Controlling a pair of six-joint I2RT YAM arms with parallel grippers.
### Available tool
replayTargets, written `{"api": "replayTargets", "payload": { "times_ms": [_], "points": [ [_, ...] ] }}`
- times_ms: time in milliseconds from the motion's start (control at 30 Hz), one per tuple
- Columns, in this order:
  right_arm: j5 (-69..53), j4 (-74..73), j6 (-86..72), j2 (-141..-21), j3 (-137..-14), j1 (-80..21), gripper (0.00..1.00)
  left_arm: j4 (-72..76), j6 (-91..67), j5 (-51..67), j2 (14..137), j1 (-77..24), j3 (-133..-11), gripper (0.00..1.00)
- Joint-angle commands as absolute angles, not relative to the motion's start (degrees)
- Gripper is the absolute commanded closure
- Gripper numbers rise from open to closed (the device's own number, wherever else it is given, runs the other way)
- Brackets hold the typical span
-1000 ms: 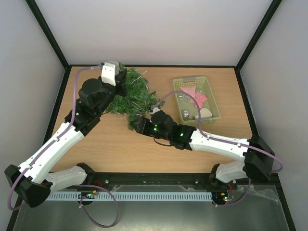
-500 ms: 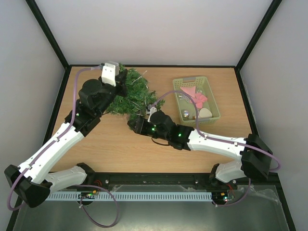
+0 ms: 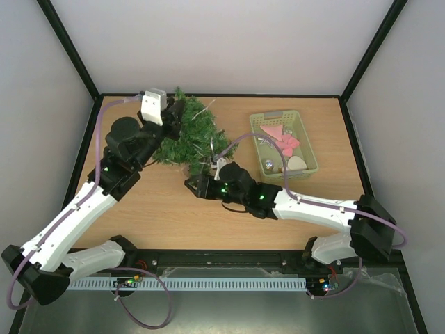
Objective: Decorate the small christmas tree
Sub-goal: Wrap the decoration item around the Christmas tree.
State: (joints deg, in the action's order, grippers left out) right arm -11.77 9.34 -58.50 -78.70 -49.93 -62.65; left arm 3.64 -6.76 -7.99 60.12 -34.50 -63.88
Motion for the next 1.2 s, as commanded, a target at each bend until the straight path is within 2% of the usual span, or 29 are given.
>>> {"api": "replayTargets", "payload": {
  "times_ms": [0, 67, 167, 400, 467, 533, 567, 600, 733, 867, 1167],
  "points": [
    [-13.27, 8.61, -55.39, -74.24, -48.48, -63.13, 0.51, 6.38, -6.16, -7.5, 57.62, -34.8, -64.61, 0.64],
    [-13.94, 7.19, -53.93, -72.63, -48.06, -63.11, 0.47, 5.53, -6.09, -7.33, 57.14, -34.83, -65.0, 0.56],
    [-13.92, 4.47, -51.35, -70.05, -47.54, -63.18, 0.41, 5.04, -6.21, -6.52, 56.42, -34.81, -65.2, 0.5],
    [-11.05, -1.53, -47.8, -63.09, -45.07, -63.09, 0.35, 1.24, -7.12, -5.86, 54.84, -34.8, -66.98, 0.34],
    [-9.9, -3.52, -46.3, -61.04, -44.15, -63.1, 0.28, -0.83, -7.73, -5.81, 53.78, -34.8, -67.82, 0.26],
    [-8.08, -5.82, -44.49, -58.99, -43.7, -63.02, 0.28, -2.9, -8.42, -5.85, 51.63, -34.8, -68.17, 0.17],
    [-6.96, -7.14, -43.45, -58.04, -43.62, -63.02, 0.28, -3.89, -8.58, -5.85, 50.56, -34.8, -68.12, 0.06],
    [-5.76, -8.35, -42.3, -57.1, -43.71, -63.03, 0.27, -5.08, -8.65, -5.87, 49.47, -34.8, -68.0, 0.01],
    [6.07, -16.91, -39.21, -55.36, -46.89, -62.89, 0.27, -9.94, -9.57, -8.92, 44.3, -34.8, -65.59, 0.01],
    [13.49, -17.19, -34.53, -54.06, -47.68, -62.62, 0.31, -13.25, -10.69, -14.0, 39.23, -34.8, -61.4, 0.01],
    [12.37, -2.75, -18.4, -58.2, -40.44, -56.61, 0.43, -22.47, -18.74, -23.74, 36.44, -34.81, -57.26, 0.01]
  ]
}}
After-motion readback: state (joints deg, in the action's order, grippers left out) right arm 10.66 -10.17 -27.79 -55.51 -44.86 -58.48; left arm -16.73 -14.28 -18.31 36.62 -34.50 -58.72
